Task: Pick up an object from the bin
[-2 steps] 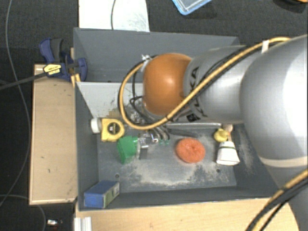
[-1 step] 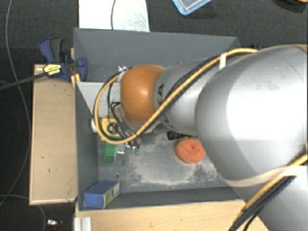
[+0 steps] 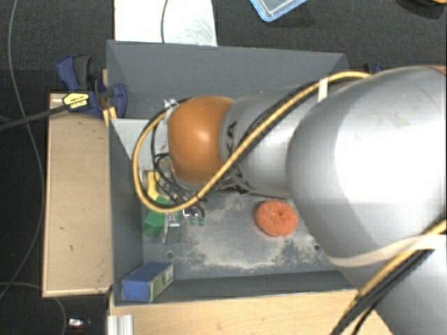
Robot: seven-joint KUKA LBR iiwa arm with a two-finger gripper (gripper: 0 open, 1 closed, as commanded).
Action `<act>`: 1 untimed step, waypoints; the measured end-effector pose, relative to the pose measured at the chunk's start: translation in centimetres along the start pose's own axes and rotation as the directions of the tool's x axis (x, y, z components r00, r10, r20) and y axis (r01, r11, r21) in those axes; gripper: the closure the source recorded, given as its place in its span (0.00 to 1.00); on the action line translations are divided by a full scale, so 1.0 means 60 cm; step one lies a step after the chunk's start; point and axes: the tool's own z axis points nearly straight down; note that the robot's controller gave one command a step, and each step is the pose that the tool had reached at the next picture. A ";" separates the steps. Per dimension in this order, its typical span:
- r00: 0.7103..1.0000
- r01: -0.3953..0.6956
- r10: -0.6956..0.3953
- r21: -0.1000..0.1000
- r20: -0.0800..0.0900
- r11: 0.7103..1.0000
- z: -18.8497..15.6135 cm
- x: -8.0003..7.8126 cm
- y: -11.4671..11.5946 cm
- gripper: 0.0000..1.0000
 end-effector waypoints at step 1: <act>0.966 -0.259 0.259 0.014 -0.014 0.966 -0.022 -0.010 0.016 0.00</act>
Offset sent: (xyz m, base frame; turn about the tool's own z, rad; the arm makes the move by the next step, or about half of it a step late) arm 0.0215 0.0067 -0.0053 -0.9461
